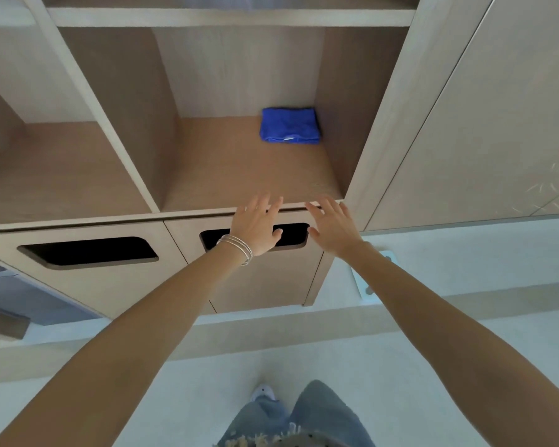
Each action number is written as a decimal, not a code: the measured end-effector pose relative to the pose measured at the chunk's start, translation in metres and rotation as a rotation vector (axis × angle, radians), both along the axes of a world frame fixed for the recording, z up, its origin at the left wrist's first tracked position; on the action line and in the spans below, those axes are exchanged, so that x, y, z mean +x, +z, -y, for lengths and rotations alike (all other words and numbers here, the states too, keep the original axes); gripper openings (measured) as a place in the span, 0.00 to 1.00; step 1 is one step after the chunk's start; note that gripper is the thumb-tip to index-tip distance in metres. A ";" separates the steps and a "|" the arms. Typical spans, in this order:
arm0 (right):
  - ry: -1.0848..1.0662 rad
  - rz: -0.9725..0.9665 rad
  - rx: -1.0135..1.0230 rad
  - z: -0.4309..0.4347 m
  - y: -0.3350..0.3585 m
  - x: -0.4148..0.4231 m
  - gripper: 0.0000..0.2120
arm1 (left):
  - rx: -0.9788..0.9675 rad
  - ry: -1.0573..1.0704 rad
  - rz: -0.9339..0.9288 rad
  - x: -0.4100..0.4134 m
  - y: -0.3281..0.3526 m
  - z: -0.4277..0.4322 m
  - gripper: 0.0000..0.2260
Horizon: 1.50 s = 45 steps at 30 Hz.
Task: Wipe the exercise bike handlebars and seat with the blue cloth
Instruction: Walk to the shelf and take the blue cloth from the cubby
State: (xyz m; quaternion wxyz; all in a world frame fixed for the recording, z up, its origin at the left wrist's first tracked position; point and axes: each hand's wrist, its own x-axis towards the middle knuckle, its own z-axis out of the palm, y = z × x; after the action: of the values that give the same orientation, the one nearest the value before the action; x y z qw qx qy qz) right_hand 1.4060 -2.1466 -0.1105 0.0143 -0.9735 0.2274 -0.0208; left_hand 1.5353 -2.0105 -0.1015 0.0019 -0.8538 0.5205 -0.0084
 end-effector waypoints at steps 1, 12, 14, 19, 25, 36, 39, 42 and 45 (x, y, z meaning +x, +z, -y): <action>-0.005 -0.015 0.003 0.005 -0.001 0.006 0.27 | 0.009 -0.004 -0.003 0.005 -0.001 0.005 0.31; 0.065 -0.041 0.000 0.077 -0.009 0.072 0.25 | 0.033 0.063 -0.059 0.059 -0.020 0.064 0.29; 0.066 -0.056 0.004 0.094 -0.009 0.086 0.25 | 0.012 0.090 -0.083 0.071 -0.021 0.075 0.29; 0.073 -0.061 -0.002 0.131 -0.016 0.125 0.25 | 0.019 0.099 -0.026 0.106 -0.024 0.106 0.29; 0.007 -0.061 0.018 0.171 -0.036 0.170 0.25 | -0.008 0.101 0.013 0.144 -0.037 0.149 0.29; -0.059 -0.065 0.071 0.216 -0.053 0.239 0.27 | -0.099 0.093 -0.024 0.168 -0.058 0.172 0.29; -0.032 -0.012 -0.006 0.217 -0.055 0.244 0.25 | -0.104 0.101 -0.005 0.173 -0.058 0.162 0.29; -0.002 0.003 0.000 0.217 -0.050 0.243 0.22 | -0.080 0.106 -0.008 0.172 -0.057 0.153 0.29; 0.032 0.015 0.040 0.214 -0.046 0.235 0.22 | -0.051 0.110 -0.016 0.171 -0.052 0.144 0.29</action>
State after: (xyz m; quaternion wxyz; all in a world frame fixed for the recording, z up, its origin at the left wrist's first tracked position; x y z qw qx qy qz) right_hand 1.6410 -2.3606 -0.1564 0.0356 -0.9764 0.2119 -0.0235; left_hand 1.7062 -2.1543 -0.1537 -0.0239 -0.8809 0.4725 -0.0146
